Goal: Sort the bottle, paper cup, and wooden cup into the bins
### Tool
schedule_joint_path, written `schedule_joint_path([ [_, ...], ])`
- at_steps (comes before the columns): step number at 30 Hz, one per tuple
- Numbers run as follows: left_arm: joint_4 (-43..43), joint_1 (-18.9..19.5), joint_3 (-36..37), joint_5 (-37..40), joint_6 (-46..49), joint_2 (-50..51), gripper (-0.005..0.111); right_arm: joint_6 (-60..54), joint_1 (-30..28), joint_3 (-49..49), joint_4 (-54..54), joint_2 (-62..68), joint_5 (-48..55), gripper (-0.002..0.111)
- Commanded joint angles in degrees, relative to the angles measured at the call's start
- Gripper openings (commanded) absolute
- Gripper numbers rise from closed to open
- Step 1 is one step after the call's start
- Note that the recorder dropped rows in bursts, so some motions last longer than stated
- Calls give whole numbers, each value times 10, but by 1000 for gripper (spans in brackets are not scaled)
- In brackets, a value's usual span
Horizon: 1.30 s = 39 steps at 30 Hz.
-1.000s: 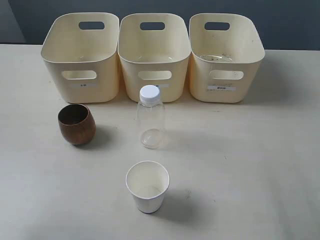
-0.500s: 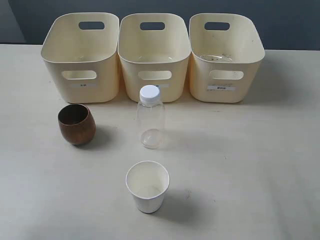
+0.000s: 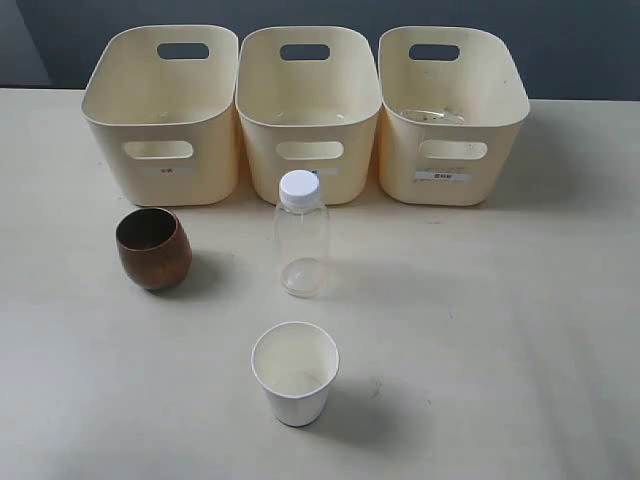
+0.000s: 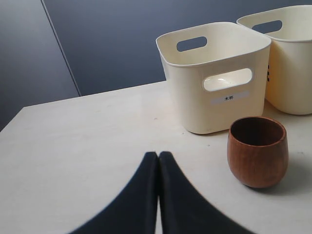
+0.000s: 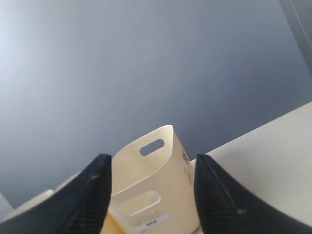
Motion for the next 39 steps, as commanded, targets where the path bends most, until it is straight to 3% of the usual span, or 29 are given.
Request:
schedule_joint_path([
  [1, 0, -2, 1, 0, -1, -3, 0, 0, -4, 1, 52, -4, -27, 50],
  [20, 0, -2, 1, 0, -1, -3, 0, 0, -4, 1, 49, -4, -24, 50],
  [28, 0, -2, 1, 0, -1, -3, 0, -5, -4, 1, -46, -4, -14, 50],
  [39, 0, -2, 1, 0, -1, -3, 0, -7, -4, 1, -80, -4, 25, 50],
])
